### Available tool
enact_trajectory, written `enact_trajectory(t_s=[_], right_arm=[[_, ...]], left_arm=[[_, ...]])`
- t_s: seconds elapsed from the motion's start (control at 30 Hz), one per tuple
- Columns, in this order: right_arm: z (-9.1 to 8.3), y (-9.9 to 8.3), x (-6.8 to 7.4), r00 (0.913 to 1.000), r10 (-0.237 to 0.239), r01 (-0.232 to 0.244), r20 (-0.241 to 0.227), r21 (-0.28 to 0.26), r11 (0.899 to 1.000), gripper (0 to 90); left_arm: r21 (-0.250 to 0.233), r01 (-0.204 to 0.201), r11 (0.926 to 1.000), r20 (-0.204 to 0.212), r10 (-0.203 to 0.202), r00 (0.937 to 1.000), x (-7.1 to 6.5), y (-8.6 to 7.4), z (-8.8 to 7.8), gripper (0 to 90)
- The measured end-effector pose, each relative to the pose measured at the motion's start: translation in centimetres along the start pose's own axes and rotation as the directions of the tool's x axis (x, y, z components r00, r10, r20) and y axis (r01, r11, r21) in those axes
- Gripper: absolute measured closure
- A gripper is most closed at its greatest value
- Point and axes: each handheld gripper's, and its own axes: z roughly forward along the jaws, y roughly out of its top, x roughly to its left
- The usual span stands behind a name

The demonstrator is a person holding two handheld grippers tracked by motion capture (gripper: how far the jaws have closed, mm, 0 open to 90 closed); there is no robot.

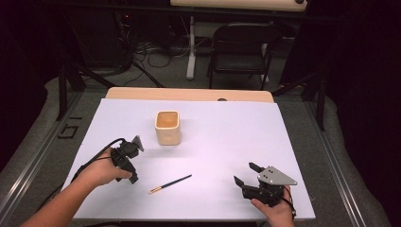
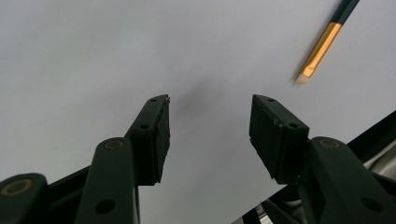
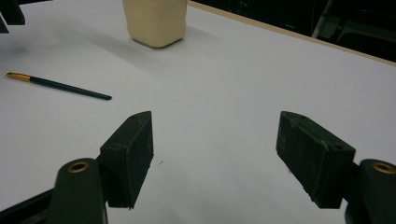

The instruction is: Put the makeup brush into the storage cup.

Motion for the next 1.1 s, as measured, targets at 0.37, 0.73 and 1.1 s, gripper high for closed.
enact_trajectory(t_s=[0.37, 0.73, 1.1], right_arm=[[0.0, 0.0, 0.0, 1.0, 0.001, -0.001, 0.0, -0.003, 1.0, 27.5], [-0.1, 0.0, 0.0, 1.0, 0.0, 0.0, -0.002, 0.001, 1.0, 27.5], [0.0, 0.0, 0.0, 1.0, 0.0, 0.0, -0.004, -0.001, 1.0, 27.6]], left_arm=[[0.002, -0.053, 0.9986, -0.01, 0.053, 0.9986, -1.9, 1.8, 0.1, 49.1], [0.008, -0.091, 0.9958, -0.011, 0.091, 0.9958, -3.5, 3.1, 0.7, 49.7], [0.014, -0.139, 0.9902, -0.009, 0.139, 0.9902, -4.8, 3.4, 1.1, 52.7]])
